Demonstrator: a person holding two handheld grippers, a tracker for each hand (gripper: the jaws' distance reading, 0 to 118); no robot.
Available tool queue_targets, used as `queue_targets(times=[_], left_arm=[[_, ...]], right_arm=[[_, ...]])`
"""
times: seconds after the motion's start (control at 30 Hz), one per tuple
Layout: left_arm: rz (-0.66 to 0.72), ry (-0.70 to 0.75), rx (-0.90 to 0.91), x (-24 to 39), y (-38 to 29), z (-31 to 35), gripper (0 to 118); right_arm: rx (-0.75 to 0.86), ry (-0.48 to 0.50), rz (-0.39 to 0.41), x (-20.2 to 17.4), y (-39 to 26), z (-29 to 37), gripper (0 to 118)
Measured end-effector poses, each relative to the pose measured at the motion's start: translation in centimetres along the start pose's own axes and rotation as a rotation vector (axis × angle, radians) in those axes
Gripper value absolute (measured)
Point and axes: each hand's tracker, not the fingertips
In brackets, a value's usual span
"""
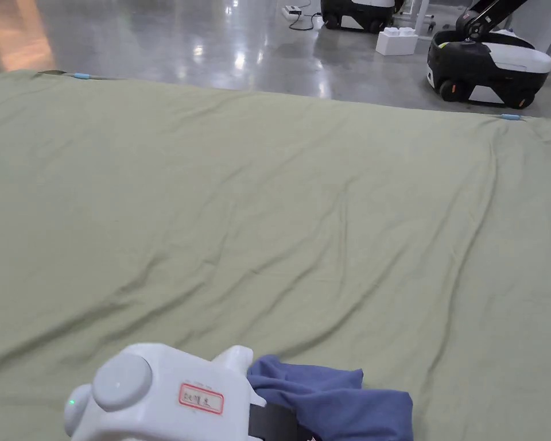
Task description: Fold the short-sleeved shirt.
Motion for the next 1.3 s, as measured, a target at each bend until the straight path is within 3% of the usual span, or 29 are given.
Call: queue_targets(times=[0.1, 0.13, 0.23, 0.37, 0.47, 0.5, 0.53, 0.67, 0.73, 0.8, 0.83, 0.87, 0.9, 0.93, 0.97, 1.0, 1.07, 1.13, 1.27, 1.3], left_arm=[[-0.046, -0.024, 0.058, -0.3, 0.4, -0.7, 0], [-0.054, 0.534, -0.006, -2.3, 0.1, 1.5, 0], [-0.087, 0.514, 0.001, -1.7, -0.4, 2.0, 0], [0.054, 0.143, 0.138, 0.7, -1.4, 6.7, 0], [-0.058, 0.057, 0.287, 3.1, -2.0, 11.4, 0], [-0.091, 0.073, 0.333, 3.6, -2.3, 12.7, 0], [-0.198, 0.577, 0.307, 2.3, -2.9, 16.2, 0], [-0.136, 0.583, 0.359, 1.2, -3.8, 19.1, 0], [-0.129, 0.592, 0.373, 0.5, -4.0, 19.5, 0], [-0.123, 0.605, 0.377, 0.1, -4.0, 19.6, 0], [-0.118, 0.607, 0.370, -0.3, -3.9, 19.4, 0], [-0.114, 0.612, 0.361, -0.4, -3.7, 19.2, 0], [-0.114, 0.634, 0.341, -0.6, -3.6, 18.7, 0], [-0.120, 0.649, 0.323, -0.8, -3.4, 18.4, 3], [-0.123, 0.660, 0.310, -1.1, -3.2, 17.8, 19], [-0.122, 0.674, 0.298, -1.3, -3.0, 17.4, 19], [-0.129, 0.714, 0.295, -1.9, -2.8, 16.3, 35], [-0.154, 0.758, 0.279, -2.5, -2.7, 15.3, 96], [-0.112, 0.856, 0.152, -4.5, -1.8, 14.0, 97], [-0.039, 0.336, 0.178, -4.0, -1.5, 10.3, 97]], right_arm=[[-0.013, 0.022, 0.020, -0.7, -0.1, -0.5, 2], [-0.017, 0.030, 0.026, -1.0, 0.0, -0.9, 2], [-0.027, 0.090, 0.051, -2.5, 0.4, -2.2, 2], [-0.043, 0.236, 0.156, -6.1, 1.5, -4.1, 2], [-0.096, 0.317, 0.240, -9.1, 2.3, -6.6, 2], [-0.115, 0.325, 0.256, -9.9, 2.5, -7.5, 2], [-0.144, 0.330, 0.271, -10.6, 2.6, -8.7, 2], [-0.260, 0.307, 0.261, -11.6, 2.2, -12.7, 2], [-0.374, 0.220, 0.285, -11.4, 1.3, -14.8, 2], [-0.349, 0.272, 0.277, -10.6, 0.9, -15.9, 2], [-0.358, 0.274, 0.207, -10.4, 1.4, -15.7, 2], [-0.368, 0.274, 0.189, -10.5, 1.5, -15.6, 2], [-0.363, 0.271, 0.214, -10.6, 1.5, -15.6, 2], [-0.362, 0.268, 0.228, -10.7, 1.4, -15.6, 2], [-0.355, 0.266, 0.241, -10.8, 1.3, -15.6, 2], [-0.353, 0.264, 0.242, -10.8, 1.3, -15.5, 2], [-0.350, 0.269, 0.239, -10.6, 1.2, -15.3, 2], [-0.347, 0.282, 0.220, -10.3, 1.3, -15.3, 2], [-0.340, 0.291, 0.209, -10.2, 1.1, -15.0, 2], [-0.339, 0.289, 0.215, -10.3, 1.0, -15.0, 2]])
